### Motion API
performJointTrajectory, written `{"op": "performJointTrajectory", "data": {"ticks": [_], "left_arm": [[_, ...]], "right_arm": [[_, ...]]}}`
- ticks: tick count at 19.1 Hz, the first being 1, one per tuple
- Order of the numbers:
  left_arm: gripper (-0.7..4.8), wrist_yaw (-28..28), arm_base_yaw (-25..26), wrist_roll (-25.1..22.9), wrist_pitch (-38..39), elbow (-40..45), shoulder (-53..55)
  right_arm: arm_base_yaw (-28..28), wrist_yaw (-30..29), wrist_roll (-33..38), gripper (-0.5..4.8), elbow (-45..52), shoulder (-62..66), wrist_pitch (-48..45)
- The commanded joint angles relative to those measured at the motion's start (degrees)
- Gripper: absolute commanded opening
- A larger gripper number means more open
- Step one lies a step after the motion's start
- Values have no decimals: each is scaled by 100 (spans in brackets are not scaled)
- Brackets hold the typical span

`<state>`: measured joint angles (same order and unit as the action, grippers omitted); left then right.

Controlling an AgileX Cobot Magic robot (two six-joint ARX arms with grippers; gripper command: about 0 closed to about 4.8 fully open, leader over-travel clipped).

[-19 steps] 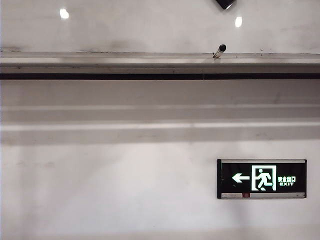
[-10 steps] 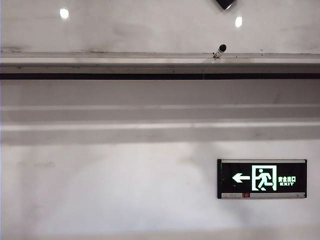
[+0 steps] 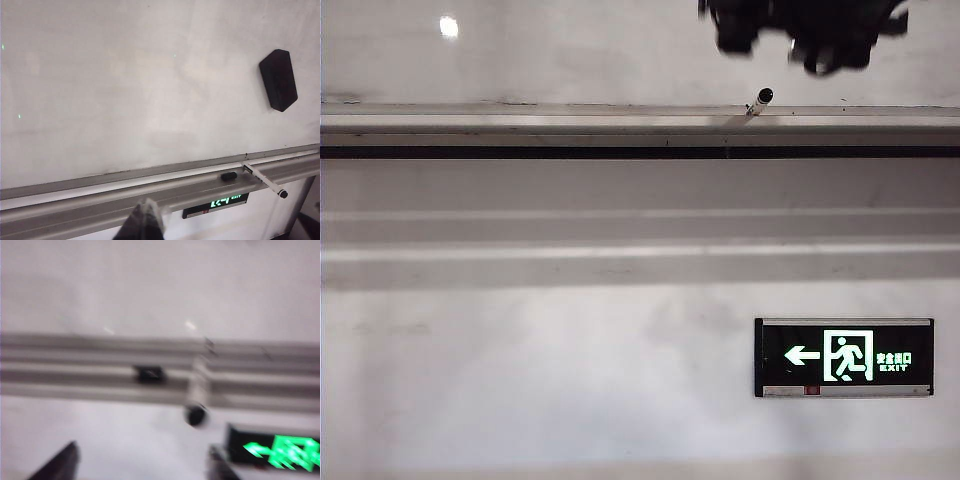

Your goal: Take a marker from the whiteboard tray, write "Hi!" on the whiteboard, and then put the marker back vertically into the whiteboard tray.

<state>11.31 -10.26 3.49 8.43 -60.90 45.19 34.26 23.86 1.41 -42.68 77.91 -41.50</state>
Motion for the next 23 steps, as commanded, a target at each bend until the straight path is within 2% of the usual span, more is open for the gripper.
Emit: {"op": "performJointTrajectory", "data": {"ticks": [1,5,7,8,10,18,20,23], "left_arm": [[-6,-7,0,-4,-157,-37,-11],[-6,9,0,-2,-173,-37,-11],[-6,9,0,-4,-173,-37,-11],[-6,9,0,-7,-177,-37,-11],[-6,9,0,-7,-190,-37,-11],[-6,7,9,-179,-254,-37,-7],[-6,7,9,-179,-254,-37,-7],[-6,-4,9,-179,-256,-37,-7]], "right_arm": [[-63,155,-2,337,-564,400,-33],[-334,173,4,337,-1311,837,369],[-566,48,9,333,-1388,977,372],[-658,-87,9,301,-1410,1021,367],[-737,-310,4,301,-1530,1178,363],[-922,-315,7,301,-1838,1757,361],[-1104,-629,9,301,-1840,1757,363],[-1165,-719,9,301,-1840,1759,369]]}}
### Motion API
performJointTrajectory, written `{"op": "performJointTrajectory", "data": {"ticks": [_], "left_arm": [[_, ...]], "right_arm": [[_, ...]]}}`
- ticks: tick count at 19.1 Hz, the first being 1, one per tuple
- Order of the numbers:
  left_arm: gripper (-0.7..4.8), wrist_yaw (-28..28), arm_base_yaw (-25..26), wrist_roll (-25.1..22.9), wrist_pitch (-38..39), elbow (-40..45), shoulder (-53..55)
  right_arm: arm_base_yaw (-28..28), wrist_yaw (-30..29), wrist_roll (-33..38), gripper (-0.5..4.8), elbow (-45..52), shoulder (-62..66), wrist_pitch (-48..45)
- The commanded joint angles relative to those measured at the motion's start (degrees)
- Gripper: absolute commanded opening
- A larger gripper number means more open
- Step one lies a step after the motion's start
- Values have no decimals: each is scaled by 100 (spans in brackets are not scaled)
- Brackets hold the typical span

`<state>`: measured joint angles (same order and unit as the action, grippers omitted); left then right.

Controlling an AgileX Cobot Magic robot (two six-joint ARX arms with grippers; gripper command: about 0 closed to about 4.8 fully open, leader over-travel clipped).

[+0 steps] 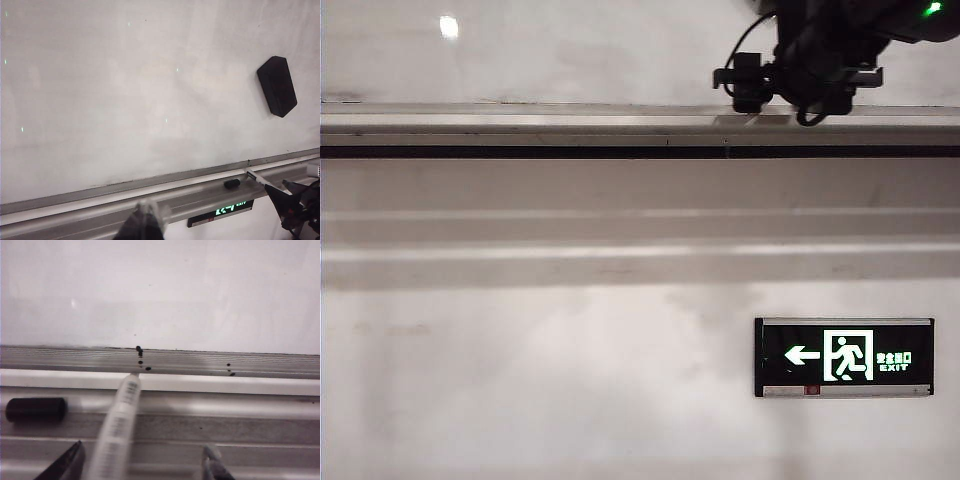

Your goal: Take a marker from the whiteboard tray, write "Hi!" on the whiteboard, and then put the marker back vertically into the whiteboard tray.

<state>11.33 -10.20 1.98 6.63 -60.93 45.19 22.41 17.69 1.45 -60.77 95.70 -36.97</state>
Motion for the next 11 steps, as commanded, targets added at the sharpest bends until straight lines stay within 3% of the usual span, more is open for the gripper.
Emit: {"op": "performJointTrajectory", "data": {"ticks": [1,3,5,8,11], "left_arm": [[-6,-7,2,-28,-76,-35,-7],[-6,-15,4,-26,-114,-35,-7],[-6,-13,4,-26,-160,-35,-9],[-6,-13,4,-24,-162,-35,-9],[-6,-13,4,-24,-162,-37,-9]], "right_arm": [[22,-160,4,301,-31,-20,-55],[22,-179,4,300,-31,22,-35],[20,-179,2,244,-31,42,-31],[20,-179,2,222,-31,44,-4],[17,-179,0,132,-31,44,61]]}}
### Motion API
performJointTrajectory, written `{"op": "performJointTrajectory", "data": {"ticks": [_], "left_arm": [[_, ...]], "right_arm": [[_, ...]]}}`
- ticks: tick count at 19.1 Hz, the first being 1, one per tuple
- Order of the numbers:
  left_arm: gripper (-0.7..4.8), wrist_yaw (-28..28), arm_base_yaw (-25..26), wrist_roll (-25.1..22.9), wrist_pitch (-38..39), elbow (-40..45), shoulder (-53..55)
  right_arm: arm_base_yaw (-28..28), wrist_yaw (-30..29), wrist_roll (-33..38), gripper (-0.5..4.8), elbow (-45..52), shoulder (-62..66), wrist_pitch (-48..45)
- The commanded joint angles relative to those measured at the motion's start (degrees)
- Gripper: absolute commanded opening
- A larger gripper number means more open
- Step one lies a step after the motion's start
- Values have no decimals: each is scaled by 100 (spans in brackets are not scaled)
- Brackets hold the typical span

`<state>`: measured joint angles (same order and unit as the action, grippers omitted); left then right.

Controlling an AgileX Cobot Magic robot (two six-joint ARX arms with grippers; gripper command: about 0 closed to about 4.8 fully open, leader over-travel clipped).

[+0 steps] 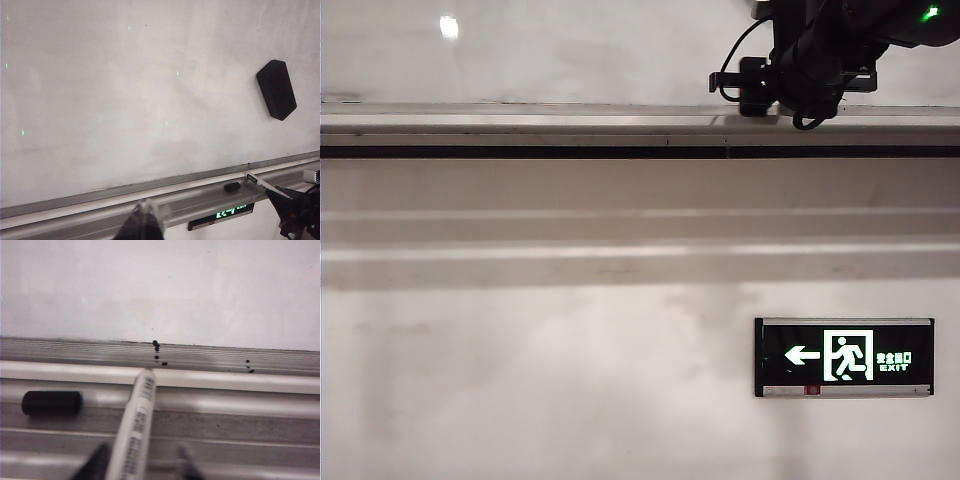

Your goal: Take a marker from the whiteboard tray, write "Hi!" on the whiteboard, and then put the marker back vertically into the whiteboard tray.

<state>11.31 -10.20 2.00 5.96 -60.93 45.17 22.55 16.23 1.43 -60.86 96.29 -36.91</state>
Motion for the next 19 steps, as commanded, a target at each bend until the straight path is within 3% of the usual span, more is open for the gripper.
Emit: {"op": "performJointTrajectory", "data": {"ticks": [1,4,7,13,19], "left_arm": [[-6,-13,2,-26,-94,-35,-7],[-6,-13,2,-26,-94,-35,-7],[-6,-13,2,-26,-94,-35,-7],[-6,-13,2,-26,-96,-35,-4],[-6,-13,4,-26,-212,-37,-7]], "right_arm": [[4,-33,2,91,-22,-15,68],[4,-33,0,20,-22,-15,68],[4,-33,-2,-1,-22,-15,66],[17,-31,-48,-1,-20,-212,168],[22,-77,-39,-1,-20,-1064,1290]]}}
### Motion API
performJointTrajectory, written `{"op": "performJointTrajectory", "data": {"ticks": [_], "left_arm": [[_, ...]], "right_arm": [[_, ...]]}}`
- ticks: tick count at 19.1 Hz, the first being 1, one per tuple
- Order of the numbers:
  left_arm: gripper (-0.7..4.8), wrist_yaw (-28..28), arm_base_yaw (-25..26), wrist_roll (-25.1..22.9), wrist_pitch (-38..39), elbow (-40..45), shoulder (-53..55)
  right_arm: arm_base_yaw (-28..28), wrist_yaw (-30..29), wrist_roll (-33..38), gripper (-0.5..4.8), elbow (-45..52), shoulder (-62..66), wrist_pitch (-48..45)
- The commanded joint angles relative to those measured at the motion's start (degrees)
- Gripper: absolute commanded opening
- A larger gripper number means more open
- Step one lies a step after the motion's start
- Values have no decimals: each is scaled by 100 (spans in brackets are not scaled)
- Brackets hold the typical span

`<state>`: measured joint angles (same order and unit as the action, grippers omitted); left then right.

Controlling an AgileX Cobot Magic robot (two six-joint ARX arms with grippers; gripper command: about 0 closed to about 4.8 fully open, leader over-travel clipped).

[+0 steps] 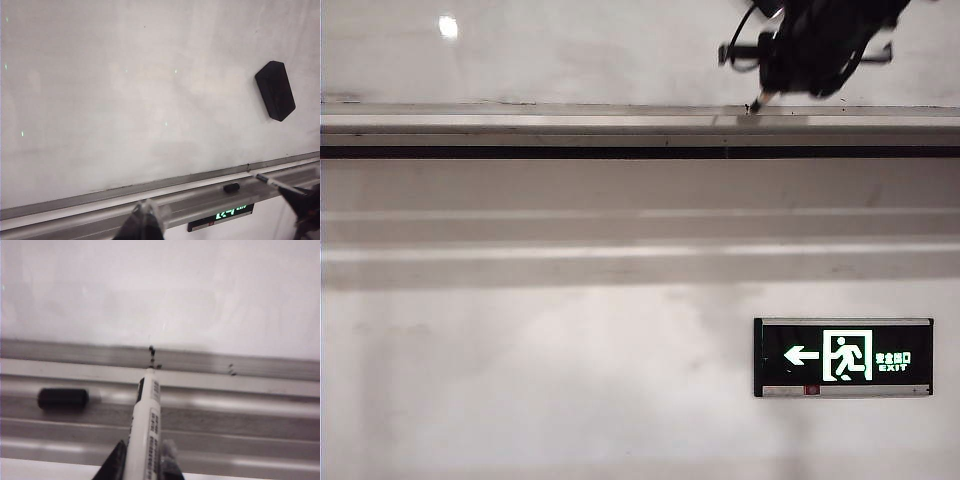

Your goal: Take a marker from the whiteboard tray, write "Hi!" on the whiteboard, and then put the marker back vertically into the whiteboard tray.

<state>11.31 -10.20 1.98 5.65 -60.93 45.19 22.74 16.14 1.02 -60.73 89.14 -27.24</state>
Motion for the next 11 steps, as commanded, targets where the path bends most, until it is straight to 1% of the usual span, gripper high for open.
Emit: {"op": "performJointTrajectory", "data": {"ticks": [1,5,6,8,9,11], "left_arm": [[-6,-13,2,-22,-190,-35,-9],[-6,-13,4,-22,-190,-37,-9],[-6,-13,2,-24,-190,-37,-9],[-6,-11,2,-24,-190,-35,-11],[-6,-13,4,-22,-195,-35,-11],[-6,-11,2,-20,-205,-39,-13]], "right_arm": [[2,-96,2,-1,-33,-516,522],[4,-168,9,-1,-33,-1318,1213],[4,-328,13,-1,-33,-1528,1340],[4,-868,26,-1,-33,-1880,1316],[13,-997,28,-2,-37,-2024,1237],[205,-1005,28,-2,-149,-2284,1207]]}}
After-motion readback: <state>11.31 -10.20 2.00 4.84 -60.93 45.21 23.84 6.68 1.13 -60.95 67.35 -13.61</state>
